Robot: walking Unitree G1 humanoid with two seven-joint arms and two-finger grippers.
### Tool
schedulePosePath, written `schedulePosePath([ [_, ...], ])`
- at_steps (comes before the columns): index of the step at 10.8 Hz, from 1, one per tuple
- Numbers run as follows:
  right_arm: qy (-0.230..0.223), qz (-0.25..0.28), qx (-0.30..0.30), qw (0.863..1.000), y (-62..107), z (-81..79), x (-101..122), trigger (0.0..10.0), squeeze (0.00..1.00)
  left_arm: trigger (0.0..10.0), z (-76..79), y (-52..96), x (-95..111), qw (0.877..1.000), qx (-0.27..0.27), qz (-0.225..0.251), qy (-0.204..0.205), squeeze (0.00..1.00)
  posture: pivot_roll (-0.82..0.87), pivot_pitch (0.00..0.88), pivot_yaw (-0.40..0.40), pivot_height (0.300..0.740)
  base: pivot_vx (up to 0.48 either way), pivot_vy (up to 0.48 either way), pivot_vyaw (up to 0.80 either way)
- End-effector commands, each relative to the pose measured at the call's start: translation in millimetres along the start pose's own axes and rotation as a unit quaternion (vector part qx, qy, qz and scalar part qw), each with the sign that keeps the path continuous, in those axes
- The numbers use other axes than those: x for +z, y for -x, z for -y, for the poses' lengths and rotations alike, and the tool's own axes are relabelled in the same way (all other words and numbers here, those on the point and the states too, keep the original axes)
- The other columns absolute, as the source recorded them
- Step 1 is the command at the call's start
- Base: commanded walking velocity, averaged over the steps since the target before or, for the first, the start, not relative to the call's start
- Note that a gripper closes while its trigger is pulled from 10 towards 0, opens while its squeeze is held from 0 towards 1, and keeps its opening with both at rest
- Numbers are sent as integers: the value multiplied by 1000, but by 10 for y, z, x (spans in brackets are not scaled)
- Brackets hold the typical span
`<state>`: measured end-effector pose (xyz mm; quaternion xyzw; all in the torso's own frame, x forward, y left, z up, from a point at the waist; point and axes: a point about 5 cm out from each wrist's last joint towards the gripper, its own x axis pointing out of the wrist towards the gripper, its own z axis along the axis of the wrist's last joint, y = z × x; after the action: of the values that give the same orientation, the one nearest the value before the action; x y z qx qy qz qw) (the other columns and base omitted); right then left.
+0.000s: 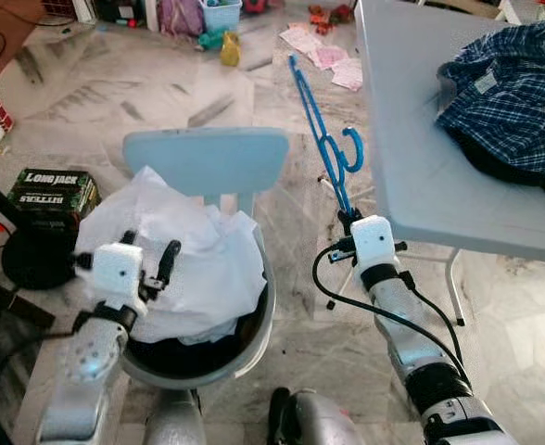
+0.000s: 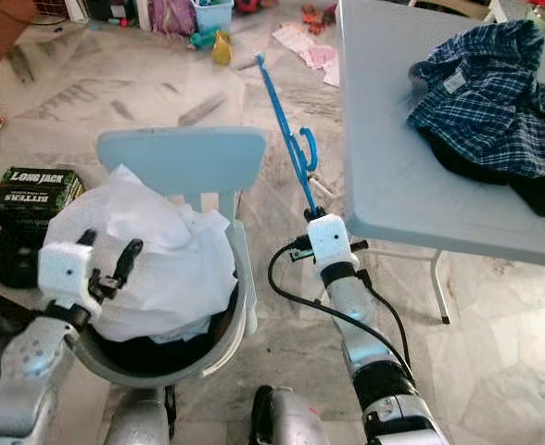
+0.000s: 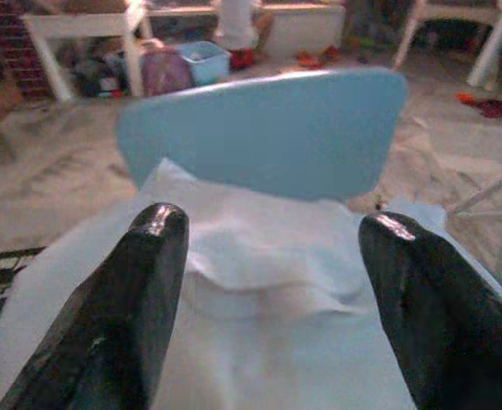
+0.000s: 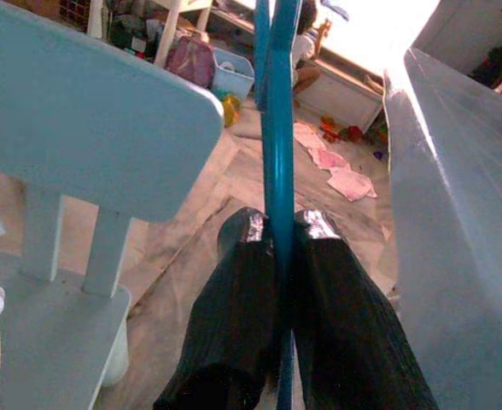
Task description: Hang hanger
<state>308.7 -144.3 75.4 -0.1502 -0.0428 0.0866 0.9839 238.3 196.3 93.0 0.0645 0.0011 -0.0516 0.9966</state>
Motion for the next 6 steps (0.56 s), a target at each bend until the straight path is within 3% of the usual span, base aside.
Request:
schedulePosePath([
  [1, 2, 2, -7, 1000, 6, 45, -5, 10000, 0, 10000, -27, 7, 52, 1000, 11, 13, 9, 0, 133, 180, -101, 740, 0, 0, 0],
  [2, 3, 2, -7, 1000, 3, 46, -5, 10000, 0, 10000, -34, -14, 86, 1000, 16, 18, 13, 0, 137, 177, -105, 740, 0, 0, 0],
  [6, 1, 5, -5, 1000, -4, 33, 1, 10000, 0, 10000, -71, -55, 153, 999, 27, 29, 22, 0, 135, 176, -105, 740, 318, 0, 0],
])
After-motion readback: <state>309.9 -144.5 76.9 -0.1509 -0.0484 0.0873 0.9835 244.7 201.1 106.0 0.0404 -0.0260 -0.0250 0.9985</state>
